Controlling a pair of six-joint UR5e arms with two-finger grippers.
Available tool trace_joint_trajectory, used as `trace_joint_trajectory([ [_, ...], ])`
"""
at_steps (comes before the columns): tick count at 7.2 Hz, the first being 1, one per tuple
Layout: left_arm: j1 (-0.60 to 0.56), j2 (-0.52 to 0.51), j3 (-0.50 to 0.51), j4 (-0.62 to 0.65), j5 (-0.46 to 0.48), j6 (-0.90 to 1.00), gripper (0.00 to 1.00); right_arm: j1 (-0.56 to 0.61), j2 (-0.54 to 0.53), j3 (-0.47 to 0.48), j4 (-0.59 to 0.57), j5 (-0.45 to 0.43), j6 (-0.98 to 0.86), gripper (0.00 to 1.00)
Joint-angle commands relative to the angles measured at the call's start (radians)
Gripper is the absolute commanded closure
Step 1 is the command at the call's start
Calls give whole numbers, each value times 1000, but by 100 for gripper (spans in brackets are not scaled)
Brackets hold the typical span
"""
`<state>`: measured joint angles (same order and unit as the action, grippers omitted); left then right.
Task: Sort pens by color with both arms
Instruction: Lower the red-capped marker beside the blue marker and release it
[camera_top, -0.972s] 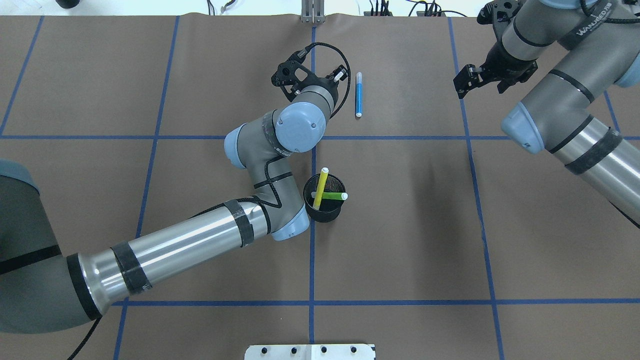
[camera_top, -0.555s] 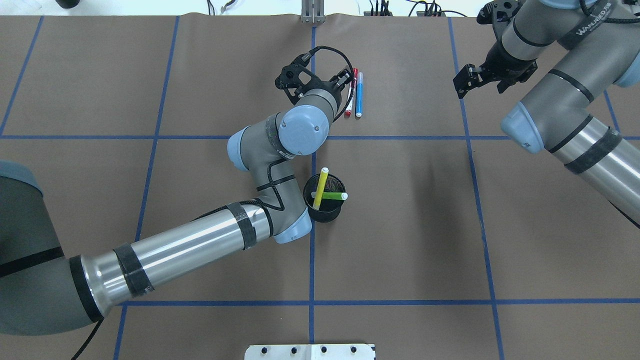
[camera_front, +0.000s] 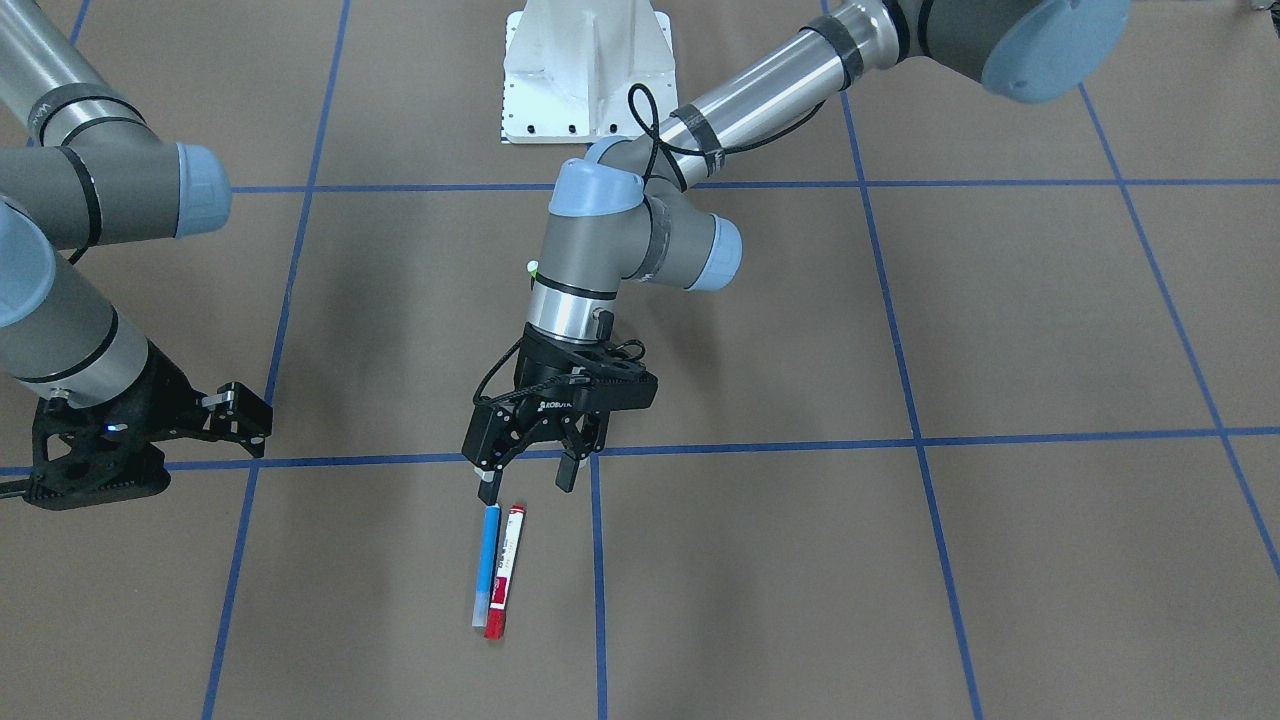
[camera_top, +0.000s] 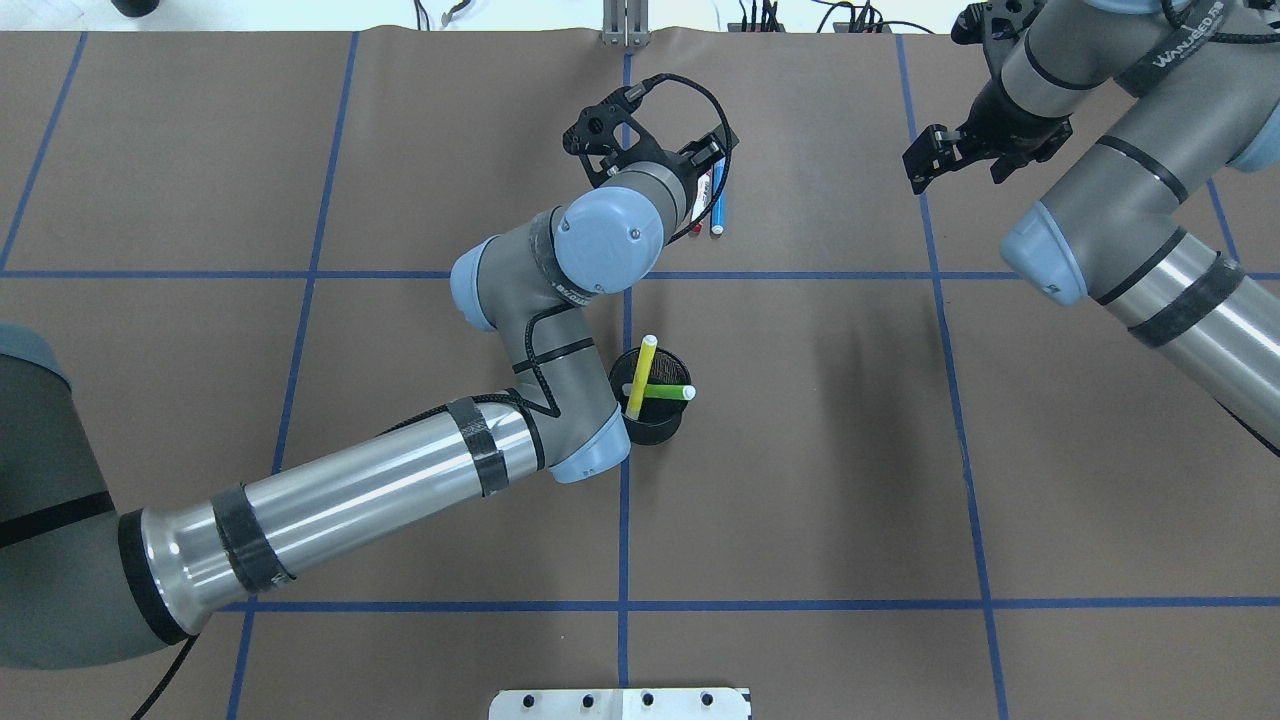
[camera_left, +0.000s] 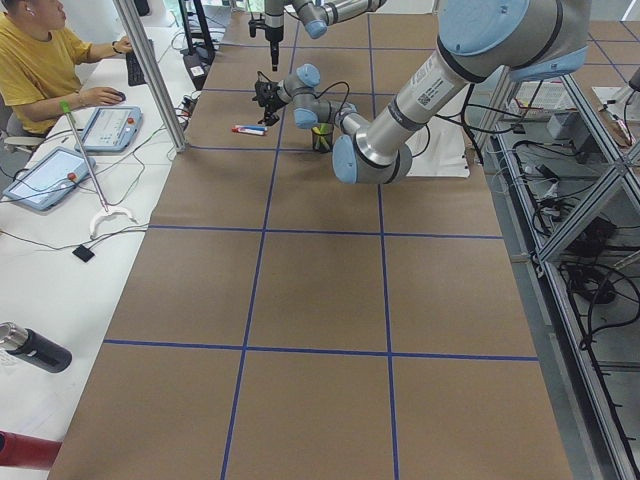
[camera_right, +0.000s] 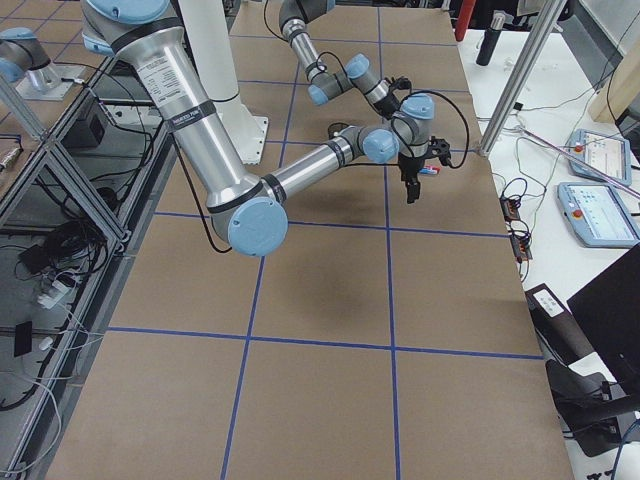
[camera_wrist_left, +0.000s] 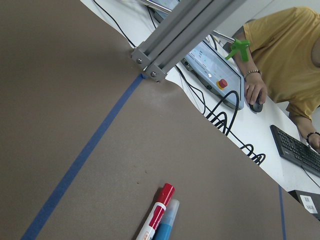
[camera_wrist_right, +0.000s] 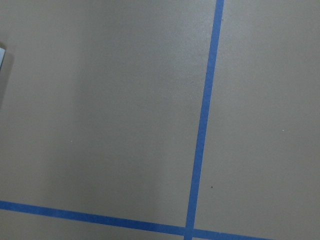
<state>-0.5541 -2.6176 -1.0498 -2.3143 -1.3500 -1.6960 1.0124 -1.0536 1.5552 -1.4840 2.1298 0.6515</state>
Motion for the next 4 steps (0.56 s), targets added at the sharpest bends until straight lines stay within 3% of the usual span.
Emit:
trace_joint_trajectory([
  [1, -50, 84, -219, 209, -212, 128, 1, -6, 11, 31, -1, 4, 61, 0],
  [4, -197, 236, -575, 573, -588, 431, 0, -101, 11, 156, -2, 4, 302, 0],
])
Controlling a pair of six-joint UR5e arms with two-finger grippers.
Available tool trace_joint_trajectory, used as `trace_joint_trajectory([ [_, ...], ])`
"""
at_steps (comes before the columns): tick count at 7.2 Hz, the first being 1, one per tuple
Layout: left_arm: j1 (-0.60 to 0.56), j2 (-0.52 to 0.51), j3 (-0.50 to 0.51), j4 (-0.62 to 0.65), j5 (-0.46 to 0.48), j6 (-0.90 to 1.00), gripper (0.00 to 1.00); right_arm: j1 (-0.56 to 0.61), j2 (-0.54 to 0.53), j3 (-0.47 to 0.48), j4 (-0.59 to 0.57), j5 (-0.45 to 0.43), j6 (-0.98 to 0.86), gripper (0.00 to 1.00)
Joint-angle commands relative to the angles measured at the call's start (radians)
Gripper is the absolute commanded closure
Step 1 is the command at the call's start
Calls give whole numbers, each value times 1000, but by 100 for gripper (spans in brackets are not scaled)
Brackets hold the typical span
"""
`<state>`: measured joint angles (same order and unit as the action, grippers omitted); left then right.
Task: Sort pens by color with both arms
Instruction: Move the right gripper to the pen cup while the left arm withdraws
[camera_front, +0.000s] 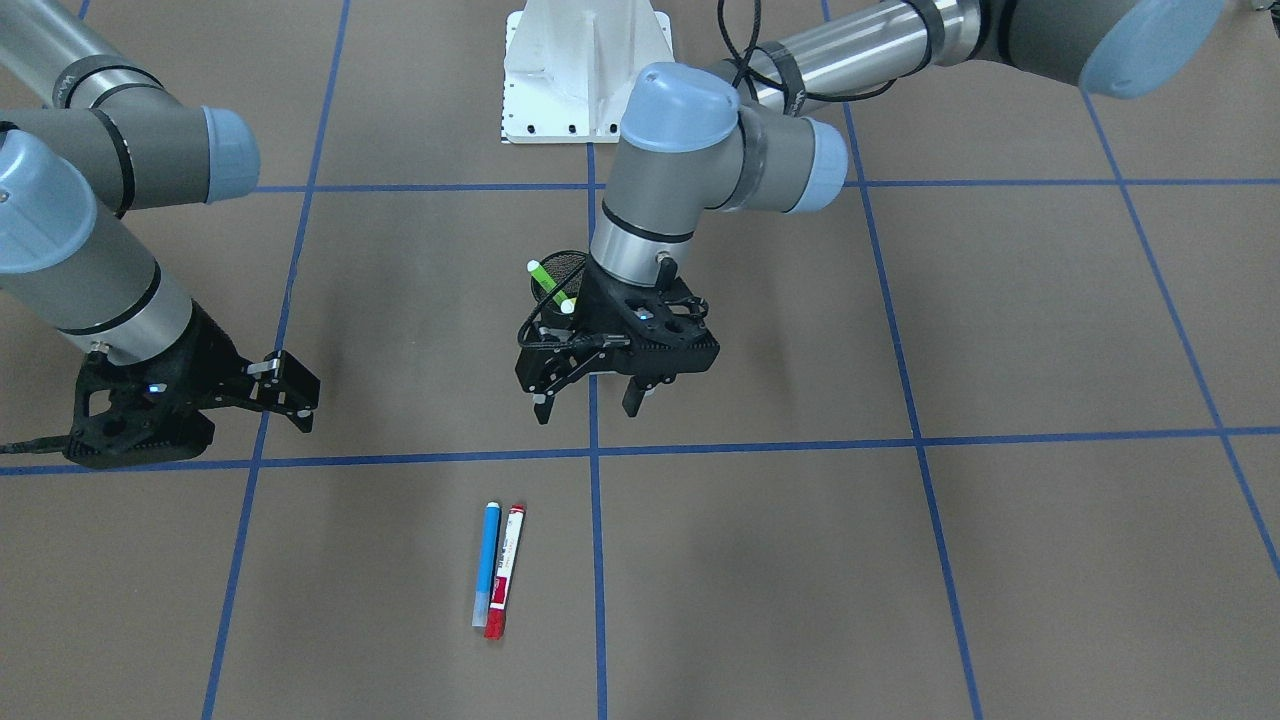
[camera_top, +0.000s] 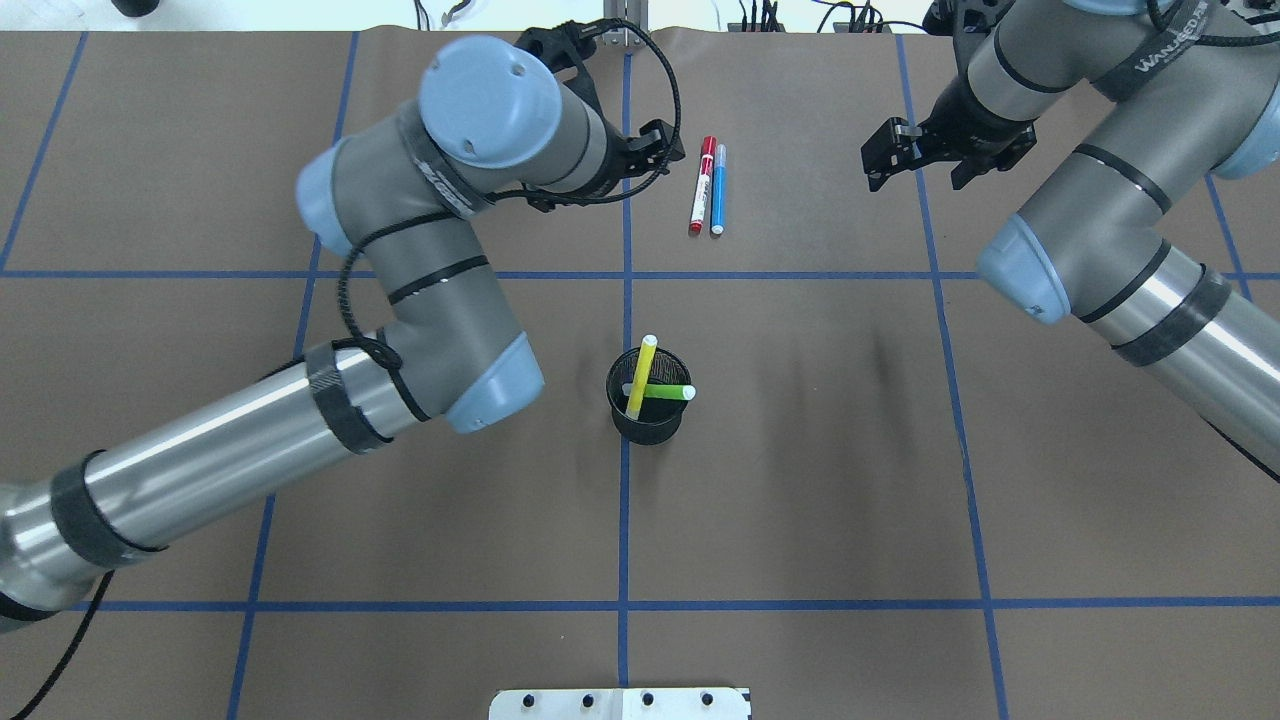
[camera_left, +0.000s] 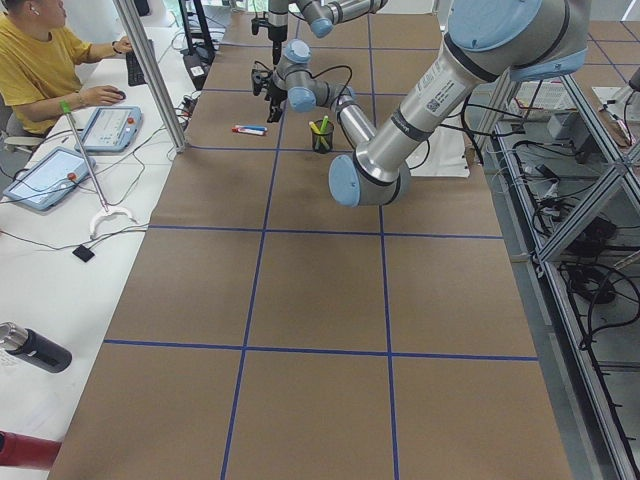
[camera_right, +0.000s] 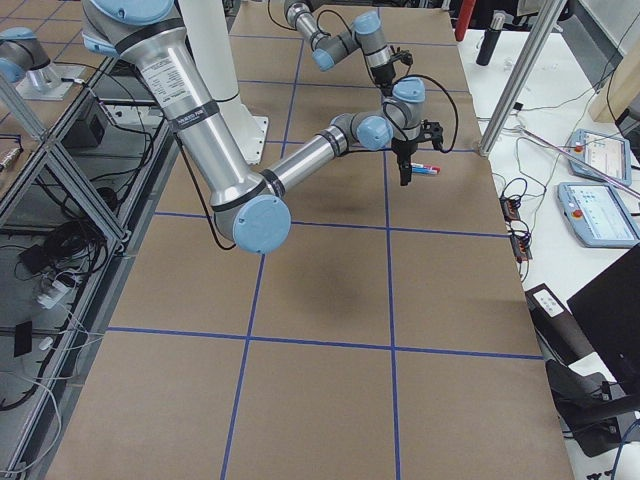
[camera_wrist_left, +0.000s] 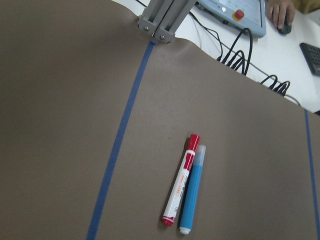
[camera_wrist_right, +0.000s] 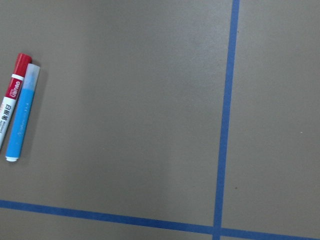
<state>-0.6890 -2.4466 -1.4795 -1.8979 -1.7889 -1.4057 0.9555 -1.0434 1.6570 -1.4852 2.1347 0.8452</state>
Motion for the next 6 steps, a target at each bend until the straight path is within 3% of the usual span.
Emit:
trace_joint_trajectory([
  [1, -129, 114, -221, 240, -284, 265, 0, -81, 2, 93, -4, -2, 192, 0],
  [3, -236, 214, -260, 263, -482, 486, 0, -171, 50, 127, -15, -10, 347, 1],
  [5, -299, 289, -257, 261, -564, 685, 0, -245, 97, 127, -32, -54, 426, 1],
  [6, -311, 311, -257, 258, -578, 727, 0, -274, 150, 126, -129, -76, 426, 1],
])
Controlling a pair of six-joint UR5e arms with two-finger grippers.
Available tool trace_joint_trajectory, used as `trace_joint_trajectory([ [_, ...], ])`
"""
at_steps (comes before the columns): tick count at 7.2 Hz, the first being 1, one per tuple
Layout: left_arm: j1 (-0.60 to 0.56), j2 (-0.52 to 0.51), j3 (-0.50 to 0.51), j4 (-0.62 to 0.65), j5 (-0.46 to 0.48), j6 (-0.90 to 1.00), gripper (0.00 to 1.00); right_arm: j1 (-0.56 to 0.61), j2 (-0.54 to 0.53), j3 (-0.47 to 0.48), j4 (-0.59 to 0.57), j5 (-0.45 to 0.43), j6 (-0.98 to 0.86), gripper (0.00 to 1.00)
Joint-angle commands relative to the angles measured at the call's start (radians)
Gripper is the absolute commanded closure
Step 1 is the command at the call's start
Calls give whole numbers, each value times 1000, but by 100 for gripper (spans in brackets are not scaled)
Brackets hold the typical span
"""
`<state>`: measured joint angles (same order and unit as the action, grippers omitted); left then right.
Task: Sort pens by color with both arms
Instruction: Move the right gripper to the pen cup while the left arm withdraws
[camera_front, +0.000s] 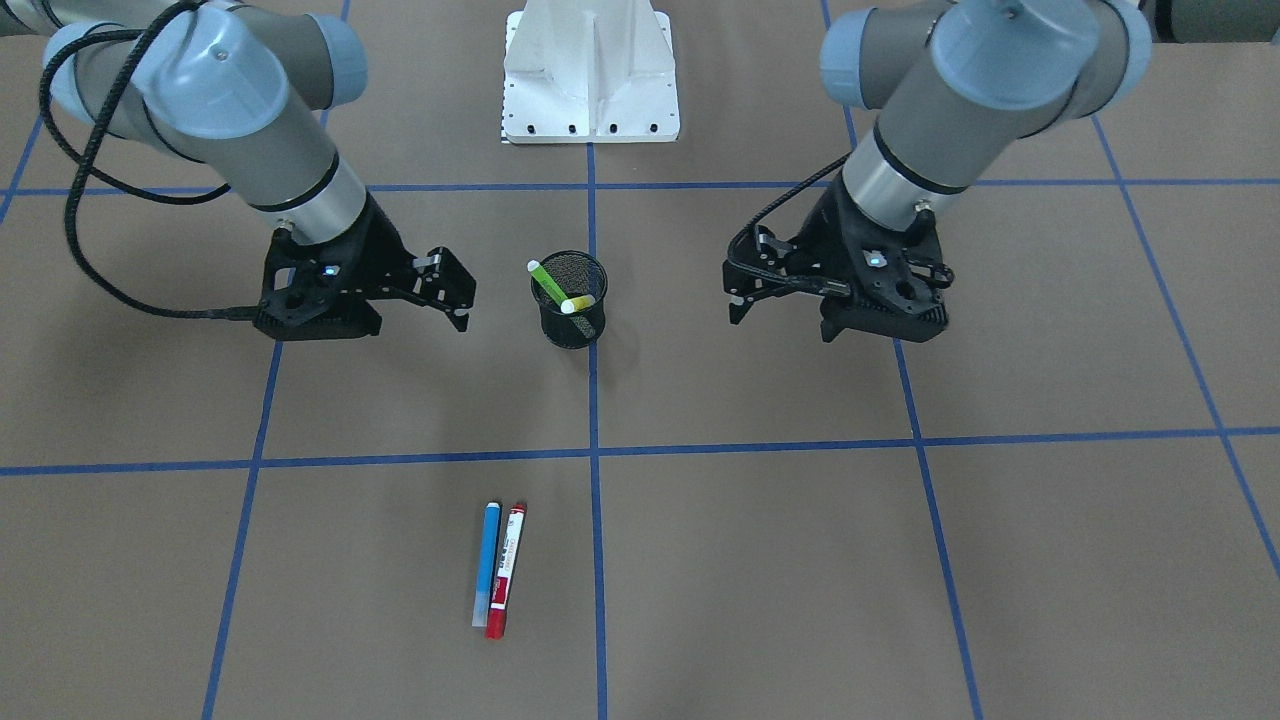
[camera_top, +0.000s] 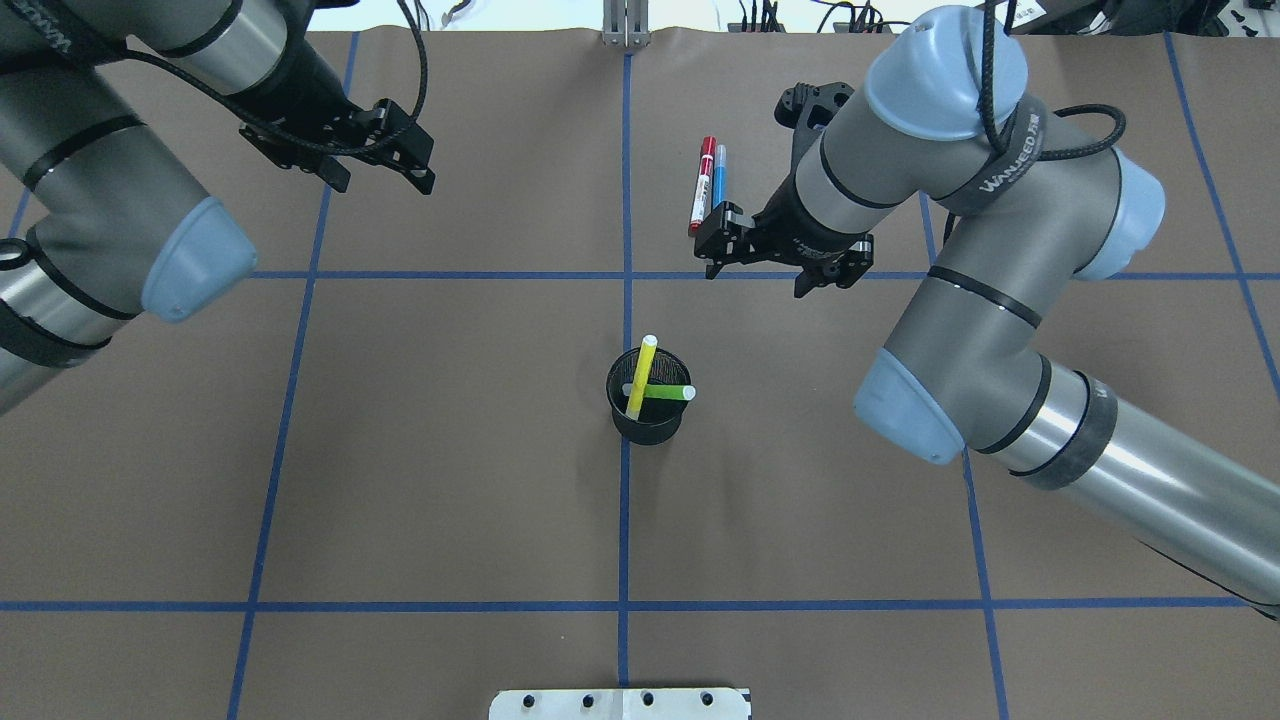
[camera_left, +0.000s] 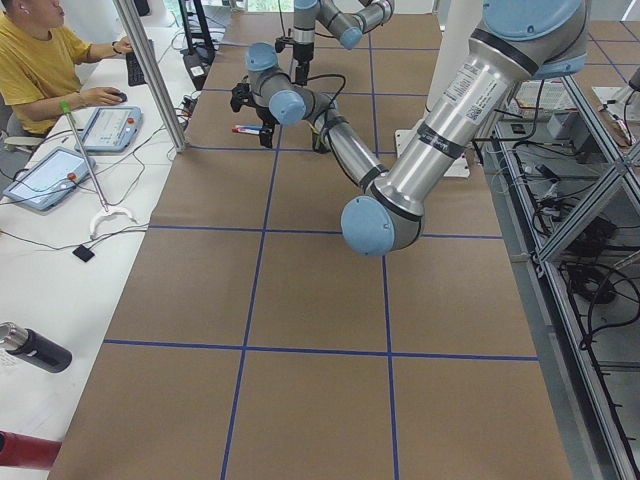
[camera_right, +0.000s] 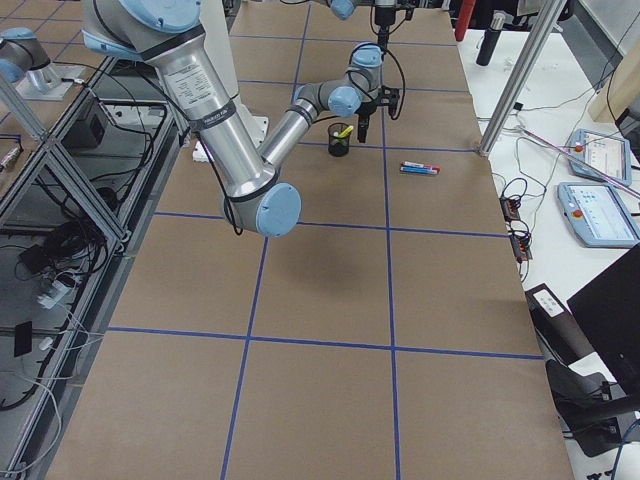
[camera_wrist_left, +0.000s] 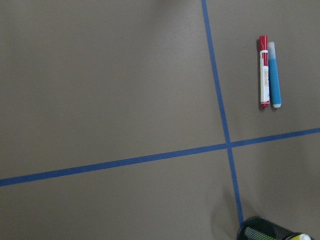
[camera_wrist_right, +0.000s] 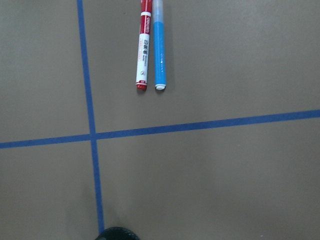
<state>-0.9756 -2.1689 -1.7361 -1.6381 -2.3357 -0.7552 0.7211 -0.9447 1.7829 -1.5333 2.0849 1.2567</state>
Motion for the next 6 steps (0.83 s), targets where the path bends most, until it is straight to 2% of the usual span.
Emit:
trace_joint_trajectory([
  [1, -25, 35, 0, 0, -31, 77, 0, -95, 78, 1, -141, -90, 15, 1],
  [2, -26, 35, 3, -3, -31, 77, 0, -139, 78, 1, -145, -136, 15, 2],
  [4, -25, 37, 1, -3, -31, 77, 0, -173, 80, -3, -136, -143, -25, 20],
  [5, -25, 37, 1, -5, -31, 76, 0, -183, 72, -5, -117, -141, -125, 28],
  [6, -25, 37, 1, -5, -31, 76, 0, -183, 40, -10, -26, -138, -149, 31],
])
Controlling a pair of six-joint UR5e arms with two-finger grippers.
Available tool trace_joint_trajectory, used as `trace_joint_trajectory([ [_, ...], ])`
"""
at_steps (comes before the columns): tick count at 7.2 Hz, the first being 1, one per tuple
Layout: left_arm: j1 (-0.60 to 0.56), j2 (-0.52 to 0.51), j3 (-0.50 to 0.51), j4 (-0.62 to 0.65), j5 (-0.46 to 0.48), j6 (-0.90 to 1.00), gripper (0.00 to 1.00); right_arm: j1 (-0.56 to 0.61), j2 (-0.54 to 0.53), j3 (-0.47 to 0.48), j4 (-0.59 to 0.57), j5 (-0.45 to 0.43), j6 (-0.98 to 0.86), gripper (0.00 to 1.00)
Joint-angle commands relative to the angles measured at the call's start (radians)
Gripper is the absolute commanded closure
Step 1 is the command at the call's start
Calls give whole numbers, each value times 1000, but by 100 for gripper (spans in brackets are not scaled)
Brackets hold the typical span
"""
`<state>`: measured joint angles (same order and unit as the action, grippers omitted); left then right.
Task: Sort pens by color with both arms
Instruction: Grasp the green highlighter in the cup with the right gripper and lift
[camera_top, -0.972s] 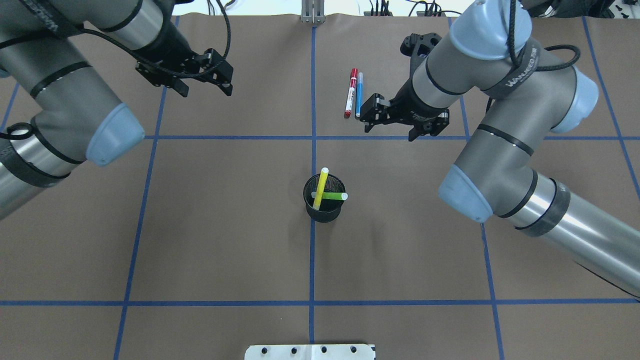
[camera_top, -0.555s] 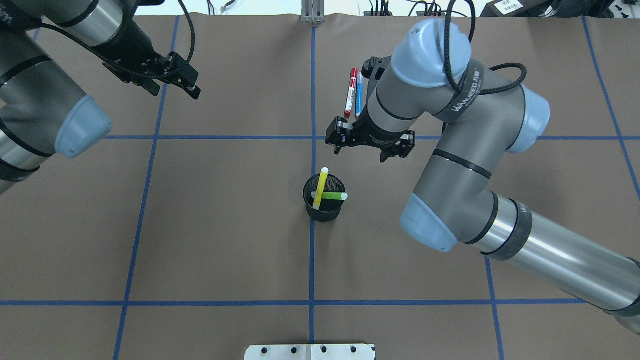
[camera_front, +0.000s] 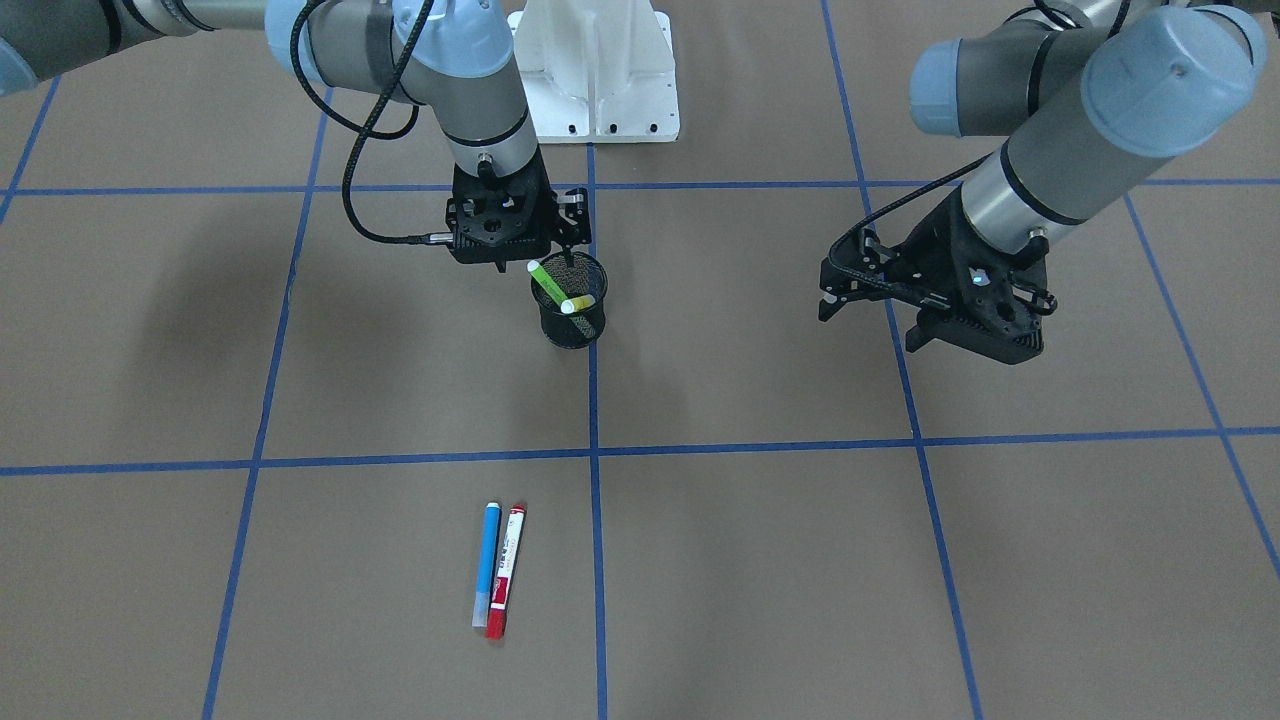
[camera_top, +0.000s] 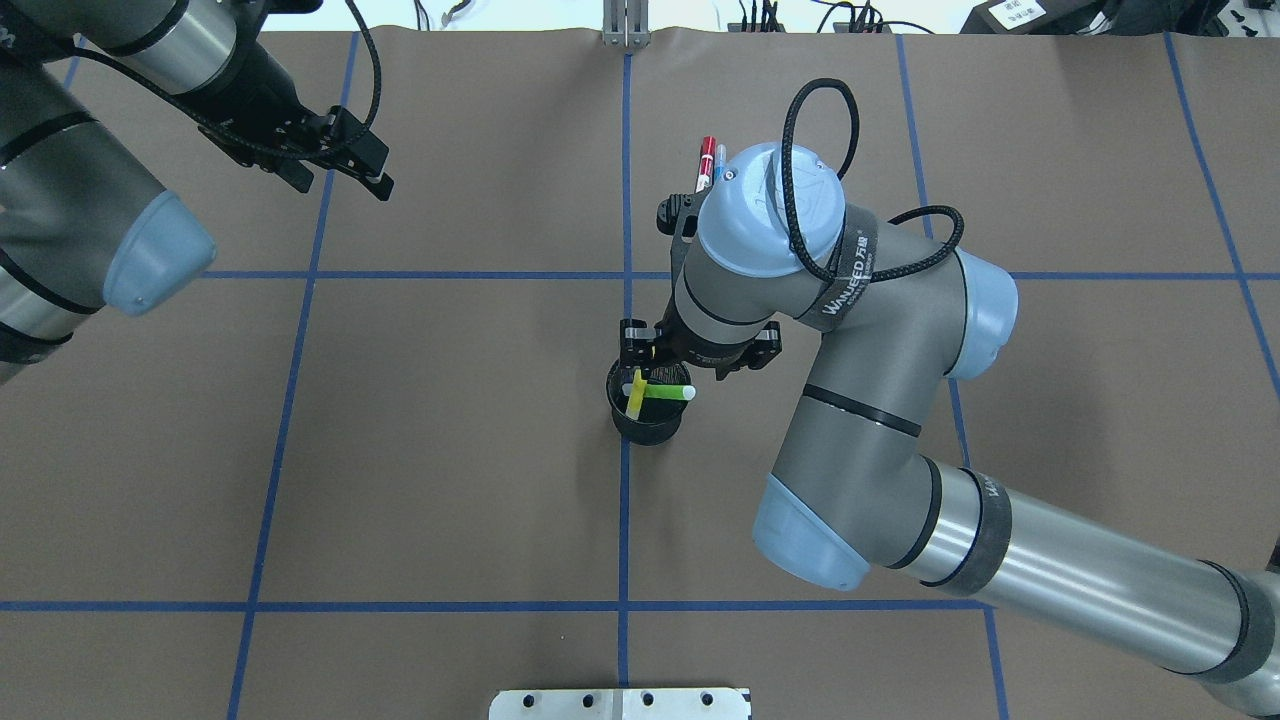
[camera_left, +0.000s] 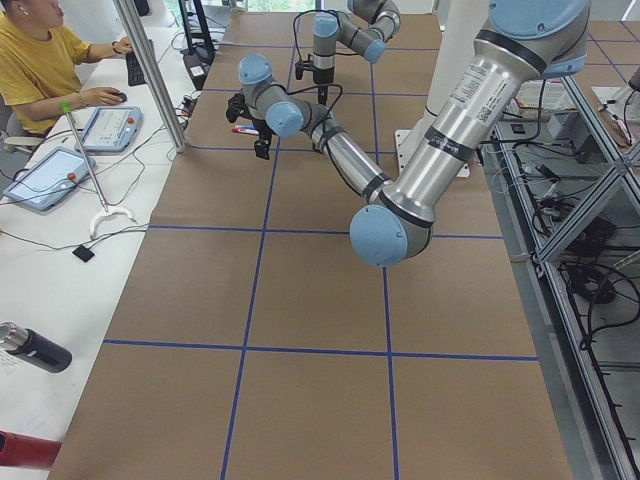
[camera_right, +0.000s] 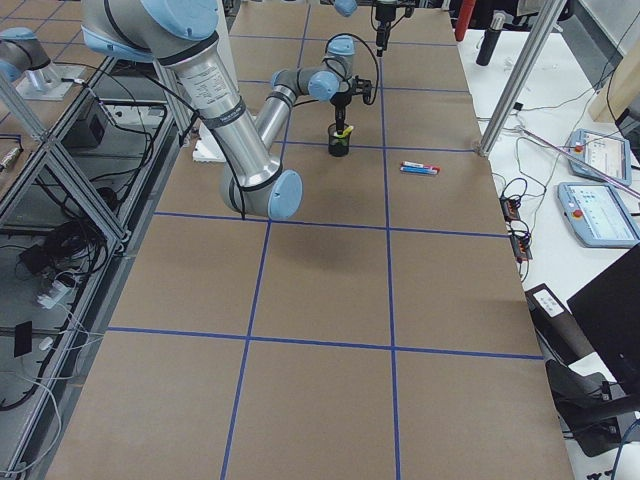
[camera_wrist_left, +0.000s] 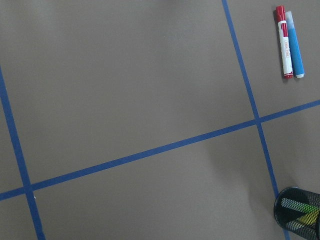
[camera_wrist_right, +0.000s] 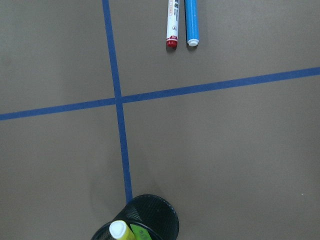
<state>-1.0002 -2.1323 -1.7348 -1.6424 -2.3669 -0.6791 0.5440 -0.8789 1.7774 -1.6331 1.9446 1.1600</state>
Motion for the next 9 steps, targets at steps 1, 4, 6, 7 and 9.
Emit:
trace_joint_trajectory([
  [1, 0, 0, 1, -1, 0, 1, 0, -7, -60, -10, 161, 10, -74, 34],
  [4, 0, 0, 4, -1, 0, 1, 0, -10, -65, -24, 199, 5, -117, 44],
  [6, 2, 0, 5, -1, 0, 1, 0, -10, -75, -24, 208, 11, -118, 53],
  [7, 3, 0, 5, -1, 0, 1, 0, -10, -77, -26, 207, 13, -118, 56],
  [9, 3, 0, 5, -2, 0, 1, 0, -10, -88, -24, 207, 13, -118, 58],
])
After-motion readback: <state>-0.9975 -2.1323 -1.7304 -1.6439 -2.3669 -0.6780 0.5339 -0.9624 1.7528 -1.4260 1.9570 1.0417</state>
